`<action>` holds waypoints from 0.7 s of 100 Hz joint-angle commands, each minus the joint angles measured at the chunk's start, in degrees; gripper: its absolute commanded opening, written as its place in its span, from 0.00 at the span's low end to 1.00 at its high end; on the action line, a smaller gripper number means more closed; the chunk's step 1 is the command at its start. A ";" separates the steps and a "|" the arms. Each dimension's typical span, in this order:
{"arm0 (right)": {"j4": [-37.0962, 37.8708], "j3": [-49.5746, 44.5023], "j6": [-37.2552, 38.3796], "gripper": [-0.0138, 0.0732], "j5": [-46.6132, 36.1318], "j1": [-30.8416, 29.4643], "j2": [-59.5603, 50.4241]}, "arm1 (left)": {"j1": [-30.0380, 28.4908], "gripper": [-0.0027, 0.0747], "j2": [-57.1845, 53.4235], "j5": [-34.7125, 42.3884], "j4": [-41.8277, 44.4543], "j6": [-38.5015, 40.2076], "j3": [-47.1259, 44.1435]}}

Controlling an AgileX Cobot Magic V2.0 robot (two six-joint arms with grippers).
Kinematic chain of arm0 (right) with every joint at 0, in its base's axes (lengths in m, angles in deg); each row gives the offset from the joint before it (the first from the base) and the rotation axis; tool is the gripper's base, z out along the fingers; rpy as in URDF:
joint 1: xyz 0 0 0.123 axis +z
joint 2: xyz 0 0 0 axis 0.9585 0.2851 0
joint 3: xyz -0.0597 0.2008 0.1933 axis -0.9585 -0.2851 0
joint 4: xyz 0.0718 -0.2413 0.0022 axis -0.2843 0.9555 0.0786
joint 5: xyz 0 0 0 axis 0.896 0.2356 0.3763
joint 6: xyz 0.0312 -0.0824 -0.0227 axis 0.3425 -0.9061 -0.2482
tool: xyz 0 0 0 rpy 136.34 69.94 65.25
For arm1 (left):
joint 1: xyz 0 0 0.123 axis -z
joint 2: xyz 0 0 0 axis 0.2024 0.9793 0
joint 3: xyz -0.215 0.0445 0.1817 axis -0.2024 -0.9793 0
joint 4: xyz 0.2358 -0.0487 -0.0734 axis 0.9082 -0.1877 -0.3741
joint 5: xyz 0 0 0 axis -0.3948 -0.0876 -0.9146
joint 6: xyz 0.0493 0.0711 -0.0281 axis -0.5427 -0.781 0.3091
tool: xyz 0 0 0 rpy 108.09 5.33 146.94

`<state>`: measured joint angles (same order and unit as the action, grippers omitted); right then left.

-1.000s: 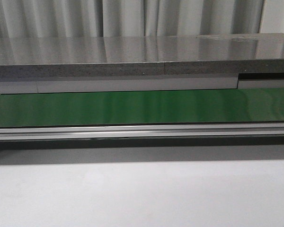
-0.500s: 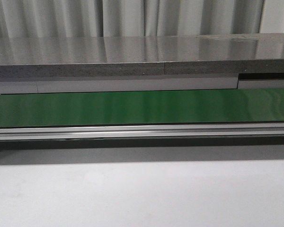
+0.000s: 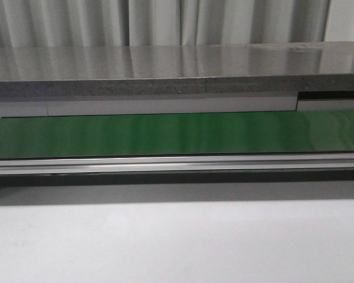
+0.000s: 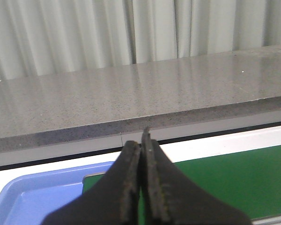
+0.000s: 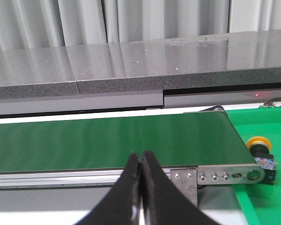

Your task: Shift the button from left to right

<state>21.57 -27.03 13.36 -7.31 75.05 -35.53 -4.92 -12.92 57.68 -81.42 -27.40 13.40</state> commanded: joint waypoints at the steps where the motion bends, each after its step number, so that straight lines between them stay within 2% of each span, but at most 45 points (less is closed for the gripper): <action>1: 0.61 0.89 -0.08 0.08 -4.31 0.00 -1.19 | 0.51 0.01 0.47 4.81 8.37 8.82 0.71; 28: 0.61 0.89 -0.08 0.08 -4.31 0.00 -1.19 | 0.51 0.01 0.37 11.86 8.47 8.92 -5.68; 44: 0.61 0.89 -0.08 0.08 -4.31 0.00 -1.19 | 0.02 0.01 -0.80 12.00 8.47 8.92 -8.72; 70: 0.61 0.89 -0.08 0.08 -4.31 0.00 -1.19 | -3.67 0.01 -9.01 11.88 8.47 9.03 -12.76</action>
<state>21.57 -27.03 13.36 -7.31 75.05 -35.53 -7.50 -20.18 64.85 -72.89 -18.95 0.00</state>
